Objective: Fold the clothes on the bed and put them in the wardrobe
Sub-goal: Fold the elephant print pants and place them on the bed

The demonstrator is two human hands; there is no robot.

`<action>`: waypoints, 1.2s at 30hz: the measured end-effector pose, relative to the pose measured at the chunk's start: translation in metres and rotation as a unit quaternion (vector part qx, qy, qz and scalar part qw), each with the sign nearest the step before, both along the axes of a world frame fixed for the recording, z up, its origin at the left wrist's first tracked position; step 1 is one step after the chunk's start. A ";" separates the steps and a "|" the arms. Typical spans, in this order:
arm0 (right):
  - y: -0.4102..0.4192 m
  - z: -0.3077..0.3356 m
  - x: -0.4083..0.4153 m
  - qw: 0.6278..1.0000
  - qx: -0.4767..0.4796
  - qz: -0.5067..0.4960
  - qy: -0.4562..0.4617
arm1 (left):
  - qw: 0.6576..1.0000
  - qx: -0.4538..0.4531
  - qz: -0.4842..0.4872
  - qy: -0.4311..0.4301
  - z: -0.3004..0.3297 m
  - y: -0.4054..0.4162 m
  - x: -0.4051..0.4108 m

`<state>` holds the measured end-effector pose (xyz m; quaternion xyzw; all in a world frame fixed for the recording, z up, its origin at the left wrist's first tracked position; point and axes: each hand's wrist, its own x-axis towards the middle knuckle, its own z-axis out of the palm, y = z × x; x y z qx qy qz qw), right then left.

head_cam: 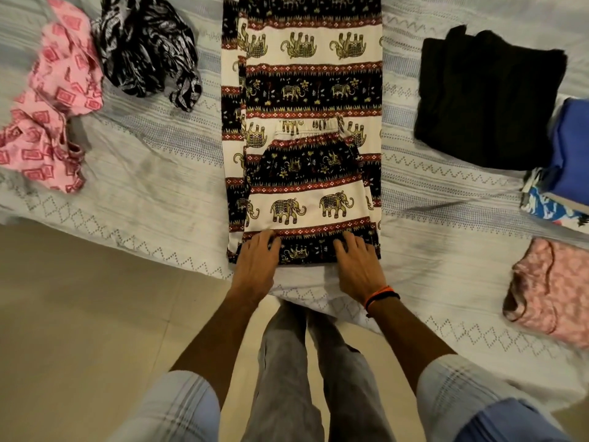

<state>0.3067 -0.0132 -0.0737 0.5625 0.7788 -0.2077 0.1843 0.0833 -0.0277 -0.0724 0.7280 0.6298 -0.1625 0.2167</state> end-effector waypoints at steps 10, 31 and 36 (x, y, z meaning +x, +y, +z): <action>0.018 0.019 0.021 1.000 0.023 0.015 -0.015 | 1.000 -0.011 0.023 -0.004 0.021 0.007 -0.024; -0.087 0.200 0.063 0.993 0.114 0.016 -0.012 | 0.997 0.048 0.036 0.048 0.199 -0.098 0.014; -0.107 0.222 0.074 0.991 0.135 0.004 0.012 | 0.996 0.065 0.049 0.038 0.222 -0.120 0.024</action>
